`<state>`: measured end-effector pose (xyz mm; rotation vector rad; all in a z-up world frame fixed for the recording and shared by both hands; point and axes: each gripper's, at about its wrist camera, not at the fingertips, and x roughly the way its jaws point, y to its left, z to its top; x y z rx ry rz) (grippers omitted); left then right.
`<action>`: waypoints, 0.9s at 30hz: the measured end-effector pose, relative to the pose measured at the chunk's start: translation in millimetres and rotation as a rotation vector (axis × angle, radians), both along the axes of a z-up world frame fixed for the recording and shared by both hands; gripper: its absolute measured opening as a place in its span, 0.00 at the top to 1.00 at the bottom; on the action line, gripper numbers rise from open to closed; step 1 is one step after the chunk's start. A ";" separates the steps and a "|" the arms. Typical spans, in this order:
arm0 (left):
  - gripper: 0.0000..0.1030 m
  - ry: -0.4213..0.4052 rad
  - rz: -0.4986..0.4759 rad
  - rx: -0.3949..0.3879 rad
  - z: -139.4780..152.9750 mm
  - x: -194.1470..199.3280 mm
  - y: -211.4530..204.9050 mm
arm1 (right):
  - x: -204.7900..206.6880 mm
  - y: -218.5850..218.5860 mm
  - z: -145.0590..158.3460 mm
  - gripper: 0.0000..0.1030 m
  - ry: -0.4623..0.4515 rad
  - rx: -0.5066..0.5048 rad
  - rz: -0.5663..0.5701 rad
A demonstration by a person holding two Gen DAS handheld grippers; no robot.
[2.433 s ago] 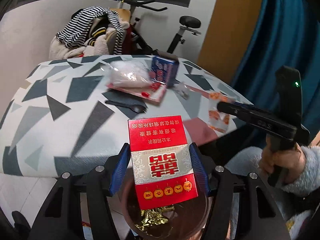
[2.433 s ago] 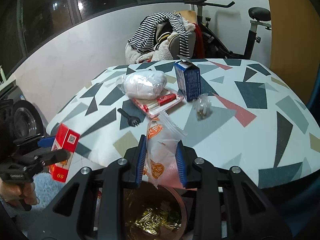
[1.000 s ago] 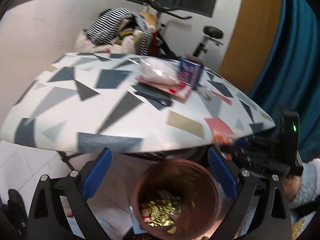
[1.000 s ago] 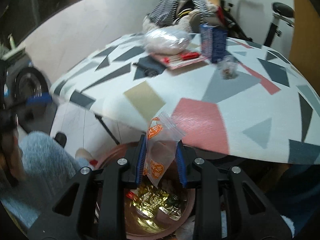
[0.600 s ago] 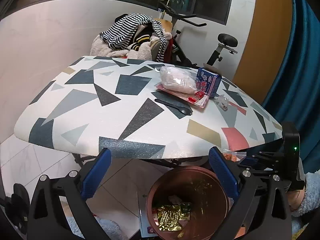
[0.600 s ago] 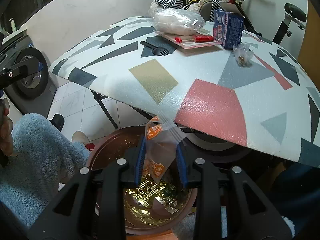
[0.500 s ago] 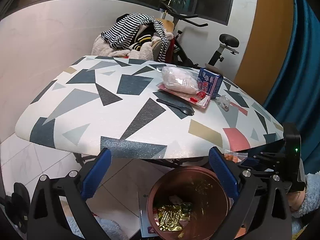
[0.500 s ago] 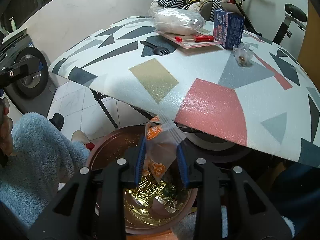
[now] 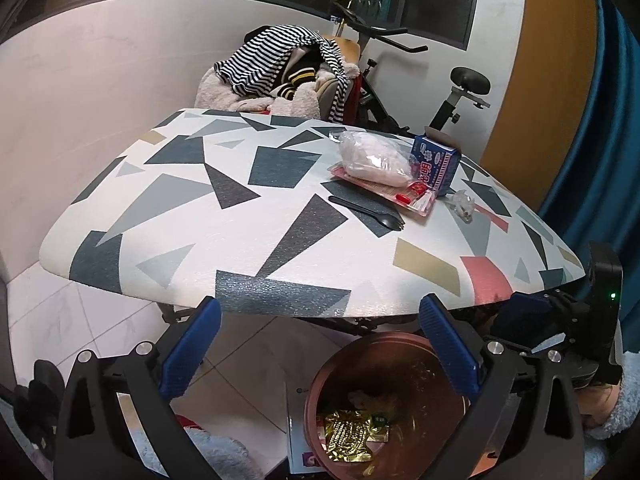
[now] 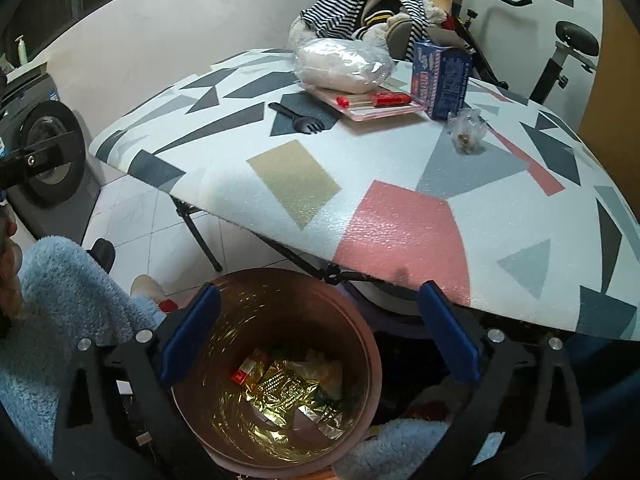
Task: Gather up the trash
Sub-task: 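Raise both open tools back over the table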
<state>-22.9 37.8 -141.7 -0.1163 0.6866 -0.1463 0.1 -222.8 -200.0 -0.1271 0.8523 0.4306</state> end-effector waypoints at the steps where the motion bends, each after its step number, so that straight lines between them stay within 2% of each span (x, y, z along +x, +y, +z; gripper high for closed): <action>1: 0.06 -0.001 0.002 0.004 0.2 0.4 0.0 | 0.3 -0.8 0.7 0.06 -0.003 0.001 -0.006; 10: 0.06 -0.023 0.002 0.023 8.6 4.6 -0.1 | 0.8 -9.3 7.3 0.06 -0.038 0.014 -0.052; 14: 0.06 -0.048 0.007 0.036 17.7 6.8 1.6 | 2.6 -15.1 11.8 0.06 -0.048 0.026 -0.082; 18: 0.06 -0.078 -0.030 0.000 31.7 8.3 3.9 | 6.9 -20.5 21.2 0.06 -0.052 0.034 -0.132; 20: 0.06 -0.090 -0.031 0.014 38.7 10.5 2.6 | 9.8 -23.7 27.6 0.06 -0.065 0.042 -0.142; 23: 0.06 -0.110 -0.021 0.028 49.5 17.4 1.4 | 15.1 -27.8 33.5 0.06 -0.071 0.054 -0.135; 27: 0.06 -0.124 0.002 0.004 58.2 27.0 6.0 | 25.8 -34.4 44.0 0.05 -0.068 0.074 -0.112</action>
